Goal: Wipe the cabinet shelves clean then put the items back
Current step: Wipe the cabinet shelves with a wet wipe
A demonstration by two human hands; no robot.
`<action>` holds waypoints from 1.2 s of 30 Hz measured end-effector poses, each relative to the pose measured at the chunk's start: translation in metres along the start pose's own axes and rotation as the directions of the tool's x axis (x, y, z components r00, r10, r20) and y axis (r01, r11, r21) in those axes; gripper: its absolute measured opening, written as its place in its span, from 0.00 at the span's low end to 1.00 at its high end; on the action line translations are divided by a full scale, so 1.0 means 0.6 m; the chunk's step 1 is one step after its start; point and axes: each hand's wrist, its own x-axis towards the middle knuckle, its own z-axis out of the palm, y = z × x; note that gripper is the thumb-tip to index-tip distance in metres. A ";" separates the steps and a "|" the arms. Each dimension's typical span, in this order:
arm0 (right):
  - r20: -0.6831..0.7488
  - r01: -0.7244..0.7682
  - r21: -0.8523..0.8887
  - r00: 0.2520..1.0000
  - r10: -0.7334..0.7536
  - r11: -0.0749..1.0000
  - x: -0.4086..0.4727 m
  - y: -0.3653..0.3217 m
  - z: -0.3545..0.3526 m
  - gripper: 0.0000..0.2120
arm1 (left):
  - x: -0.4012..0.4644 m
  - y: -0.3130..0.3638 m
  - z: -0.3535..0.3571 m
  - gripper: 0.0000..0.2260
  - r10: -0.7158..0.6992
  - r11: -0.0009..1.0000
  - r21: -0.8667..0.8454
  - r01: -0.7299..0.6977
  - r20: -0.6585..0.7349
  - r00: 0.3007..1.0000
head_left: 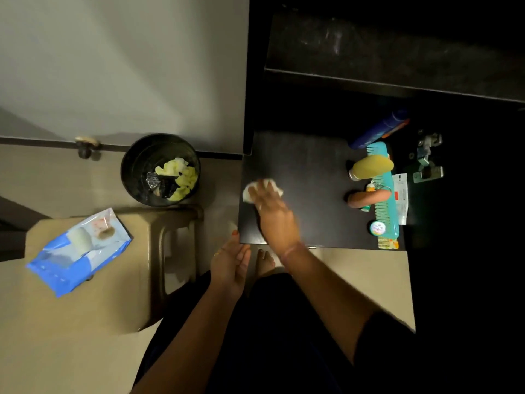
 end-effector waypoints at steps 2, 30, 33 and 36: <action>0.112 0.162 -0.168 0.983 -0.144 0.972 -0.085 0.001 0.006 0.20 | 0.002 0.001 0.000 0.07 0.000 1.000 0.007 0.000 0.005 1.000; -0.087 -0.012 0.083 0.996 0.019 0.996 0.065 -0.016 -0.009 0.17 | 0.010 -0.004 -0.007 0.14 0.003 1.000 0.024 -0.004 0.014 1.000; -0.037 0.286 -0.170 0.954 -0.296 0.943 -0.062 -0.010 0.028 0.21 | 0.005 -0.003 -0.007 0.13 -0.016 1.000 -0.023 0.017 0.028 0.999; 0.121 0.365 -0.180 0.930 -0.347 0.914 -0.132 -0.003 0.028 0.20 | 0.003 0.003 -0.009 0.08 -0.041 0.998 -0.041 0.043 0.039 0.998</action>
